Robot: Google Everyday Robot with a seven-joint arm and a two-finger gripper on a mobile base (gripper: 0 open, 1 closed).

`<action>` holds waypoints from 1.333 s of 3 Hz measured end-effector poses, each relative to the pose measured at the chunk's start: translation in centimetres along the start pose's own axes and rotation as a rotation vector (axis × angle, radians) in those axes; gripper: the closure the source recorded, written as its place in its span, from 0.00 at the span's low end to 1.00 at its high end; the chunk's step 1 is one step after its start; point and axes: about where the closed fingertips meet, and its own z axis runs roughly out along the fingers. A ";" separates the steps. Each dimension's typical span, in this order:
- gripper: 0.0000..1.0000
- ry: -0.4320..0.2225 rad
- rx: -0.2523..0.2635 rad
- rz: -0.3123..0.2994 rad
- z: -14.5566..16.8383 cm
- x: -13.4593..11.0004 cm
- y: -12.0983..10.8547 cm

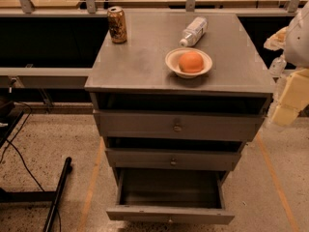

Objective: Close bottom drawer

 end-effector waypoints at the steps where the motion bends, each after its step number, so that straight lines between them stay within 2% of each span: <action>1: 0.00 0.000 0.000 0.000 0.0 0.0 0.0; 2: 0.00 0.053 -0.046 0.037 1.9 2.8 2.5; 3: 0.00 0.038 -0.067 0.092 3.8 7.5 7.7; 4: 0.00 0.010 -0.128 0.177 7.5 10.7 13.8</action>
Offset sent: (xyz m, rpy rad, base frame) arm -0.0847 -0.0624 -0.1057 -0.0974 0.2444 -0.1337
